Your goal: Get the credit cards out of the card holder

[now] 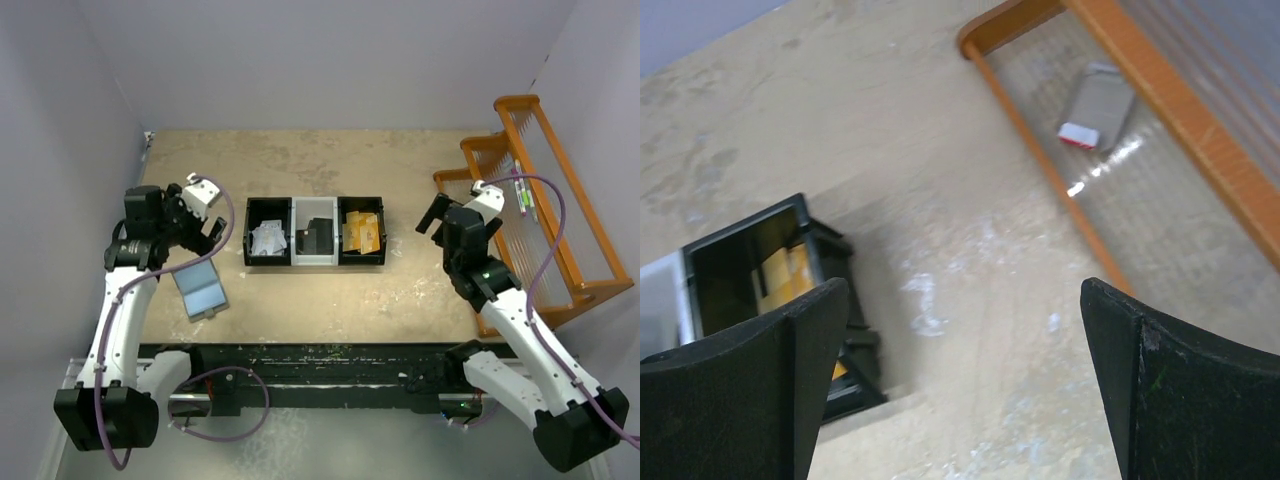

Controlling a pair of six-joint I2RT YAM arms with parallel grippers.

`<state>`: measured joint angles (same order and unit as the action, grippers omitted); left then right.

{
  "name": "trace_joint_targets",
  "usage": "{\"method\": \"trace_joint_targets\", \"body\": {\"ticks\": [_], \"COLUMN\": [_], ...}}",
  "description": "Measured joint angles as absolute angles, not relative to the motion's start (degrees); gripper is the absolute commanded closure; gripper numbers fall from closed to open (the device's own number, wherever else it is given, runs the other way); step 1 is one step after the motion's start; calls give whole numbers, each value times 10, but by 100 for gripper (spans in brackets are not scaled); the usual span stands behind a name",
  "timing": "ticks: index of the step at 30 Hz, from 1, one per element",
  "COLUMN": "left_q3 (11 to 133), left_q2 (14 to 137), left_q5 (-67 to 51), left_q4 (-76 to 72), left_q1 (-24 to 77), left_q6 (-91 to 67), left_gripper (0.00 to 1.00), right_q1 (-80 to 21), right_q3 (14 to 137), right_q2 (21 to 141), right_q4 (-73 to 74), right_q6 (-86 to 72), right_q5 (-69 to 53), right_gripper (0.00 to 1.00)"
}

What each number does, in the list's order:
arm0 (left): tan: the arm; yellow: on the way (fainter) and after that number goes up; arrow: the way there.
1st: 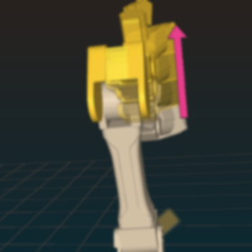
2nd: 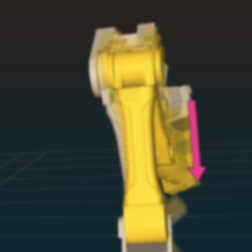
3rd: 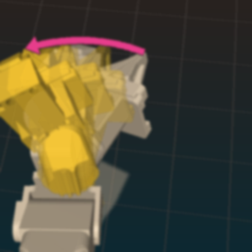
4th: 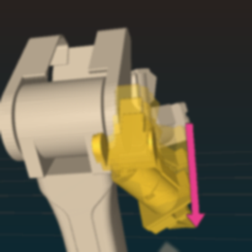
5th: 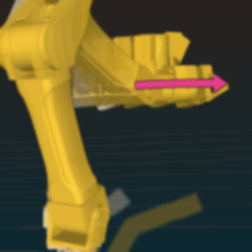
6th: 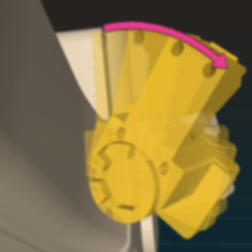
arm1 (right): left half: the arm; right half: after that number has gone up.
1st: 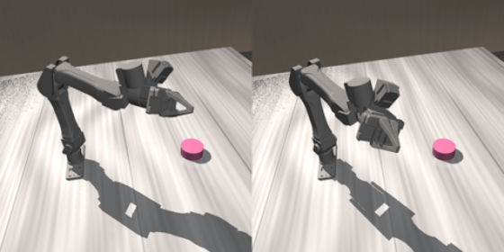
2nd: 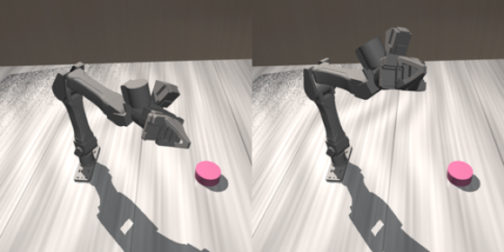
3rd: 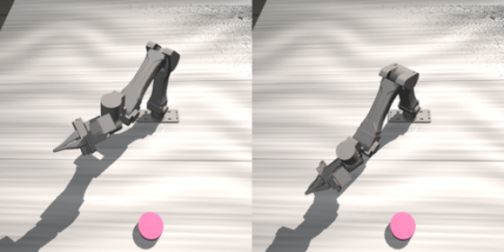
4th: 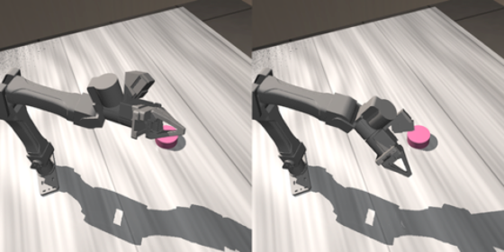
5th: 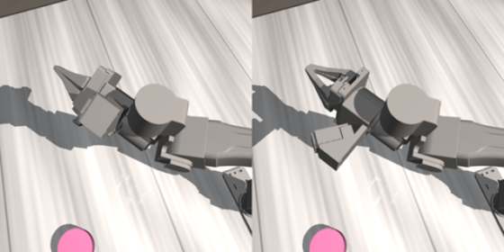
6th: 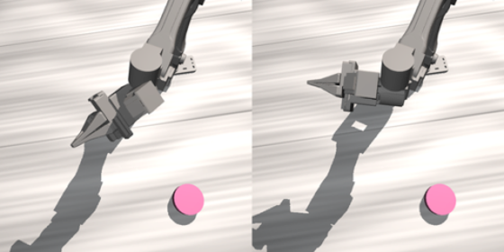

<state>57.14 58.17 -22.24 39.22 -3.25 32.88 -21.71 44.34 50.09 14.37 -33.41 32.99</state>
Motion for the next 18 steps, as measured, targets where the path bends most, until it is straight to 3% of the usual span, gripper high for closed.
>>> {"method": "trace_joint_targets", "body": {"ticks": [9, 18], "left_q3": [393, 167], "left_q2": [554, 431], "left_q5": [-203, -183], "left_q4": [199, 9], "left_q1": [-33, -34], "left_q6": [179, 87], "left_gripper": [1, 1], "right_q1": [-217, -216], "right_q3": [319, 199], "right_q2": [420, 274], "right_q4": [69, 4], "right_q6": [-262, -221], "right_q5": [494, 553], "right_gripper": [0, 0]}}
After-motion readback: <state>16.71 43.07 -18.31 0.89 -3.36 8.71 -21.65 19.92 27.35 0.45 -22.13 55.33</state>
